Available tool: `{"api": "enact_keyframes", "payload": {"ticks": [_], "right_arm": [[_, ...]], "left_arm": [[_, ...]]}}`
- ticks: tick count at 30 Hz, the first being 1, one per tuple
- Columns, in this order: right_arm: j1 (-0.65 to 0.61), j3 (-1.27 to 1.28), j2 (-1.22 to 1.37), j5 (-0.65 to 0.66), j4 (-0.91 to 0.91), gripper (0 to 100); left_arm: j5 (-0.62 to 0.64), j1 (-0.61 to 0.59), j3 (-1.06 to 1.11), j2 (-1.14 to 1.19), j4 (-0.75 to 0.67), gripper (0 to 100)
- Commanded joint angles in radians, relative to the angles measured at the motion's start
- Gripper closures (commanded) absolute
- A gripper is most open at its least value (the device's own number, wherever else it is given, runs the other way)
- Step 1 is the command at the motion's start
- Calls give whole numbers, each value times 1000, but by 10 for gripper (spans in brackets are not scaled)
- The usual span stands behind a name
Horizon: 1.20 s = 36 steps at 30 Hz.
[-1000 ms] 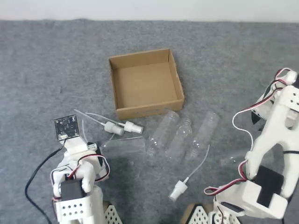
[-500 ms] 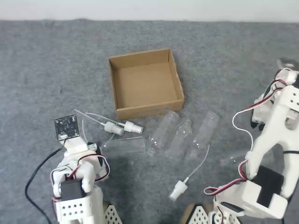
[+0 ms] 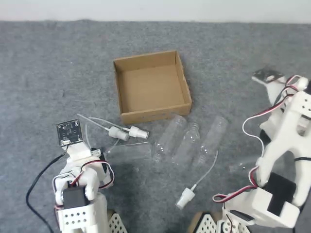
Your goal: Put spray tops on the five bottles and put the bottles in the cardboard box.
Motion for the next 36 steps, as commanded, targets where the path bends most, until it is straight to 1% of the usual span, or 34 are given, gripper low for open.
{"api": "enact_keyframes", "payload": {"ticks": [1, 7, 9, 11, 14, 16, 22, 28, 33, 36], "right_arm": [[21, 31, -68, 120, 41, 986], [15, 126, -182, 233, 38, 969], [15, 163, -246, 255, 38, 922], [15, 207, -311, 276, 38, 852], [15, 296, -409, 382, 38, 748], [15, 354, -472, 454, 38, 715], [15, 485, -602, 600, 35, 710], [19, 585, -618, 717, -51, 708], [16, 664, -618, 758, -107, 700], [21, 726, -618, 758, -179, 638]], "left_arm": [[-6, -2, -13, -18, 5, 988], [-6, -2, -13, -18, 5, 988], [-6, -2, -13, -18, 5, 988], [-6, -2, -13, -18, 5, 988], [-6, -2, -13, -18, 5, 988], [-6, -2, -13, -18, 5, 988], [-6, -2, -13, -18, 5, 988], [-6, -2, -13, -18, 5, 988], [-6, -2, -13, -18, 5, 988], [-6, -2, -13, -18, 5, 988]]}}
